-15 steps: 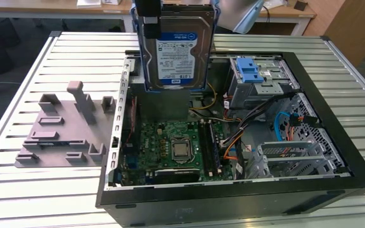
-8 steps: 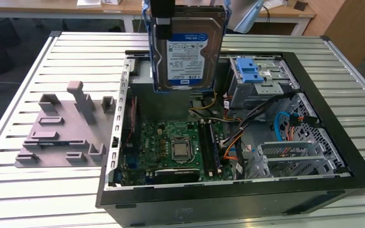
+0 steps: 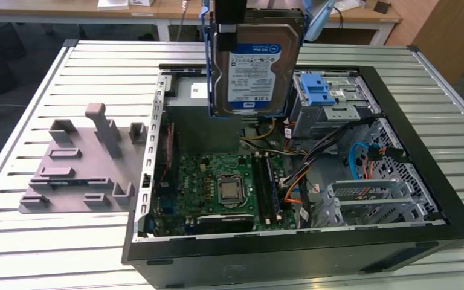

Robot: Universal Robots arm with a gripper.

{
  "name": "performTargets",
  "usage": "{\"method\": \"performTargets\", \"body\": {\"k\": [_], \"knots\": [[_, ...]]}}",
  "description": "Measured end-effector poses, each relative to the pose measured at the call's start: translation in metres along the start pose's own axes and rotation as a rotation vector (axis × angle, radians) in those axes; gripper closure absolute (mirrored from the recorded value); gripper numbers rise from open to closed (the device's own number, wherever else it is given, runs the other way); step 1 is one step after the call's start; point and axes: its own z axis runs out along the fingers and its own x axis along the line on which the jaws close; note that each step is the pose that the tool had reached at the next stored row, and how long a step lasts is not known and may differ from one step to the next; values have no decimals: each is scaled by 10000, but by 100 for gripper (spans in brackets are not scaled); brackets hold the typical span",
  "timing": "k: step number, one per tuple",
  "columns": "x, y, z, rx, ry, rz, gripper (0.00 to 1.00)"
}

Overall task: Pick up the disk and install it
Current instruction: 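Insert the disk into the insertion slot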

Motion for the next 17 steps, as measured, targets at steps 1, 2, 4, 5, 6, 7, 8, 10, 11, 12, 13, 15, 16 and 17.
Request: {"method": "performTargets", "body": {"k": [1, 2, 4, 5, 6, 7, 8, 10, 11, 12, 13, 15, 16, 17], "knots": [[1, -17, 1, -1, 0, 1, 64], [2, -33, 1, 0, 0, 1, 64], [6, -61, 3, 0, 0, 1, 64], [8, -74, 4, 0, 0, 1, 64], [9, -88, 5, 0, 1, 2, 64], [12, -102, 6, 0, 1, 1, 64], [15, -116, 6, -1, 2, 1, 64], [21, -143, 10, 0, 1, 2, 64], [24, -159, 13, -1, 1, 2, 64], [27, -170, 14, 0, 1, 2, 64], [29, -180, 16, 0, 1, 1, 64], [31, -192, 17, 0, 1, 2, 64], [32, -195, 18, -1, 2, 2, 64], [34, -198, 20, -1, 1, 2, 64]]}}
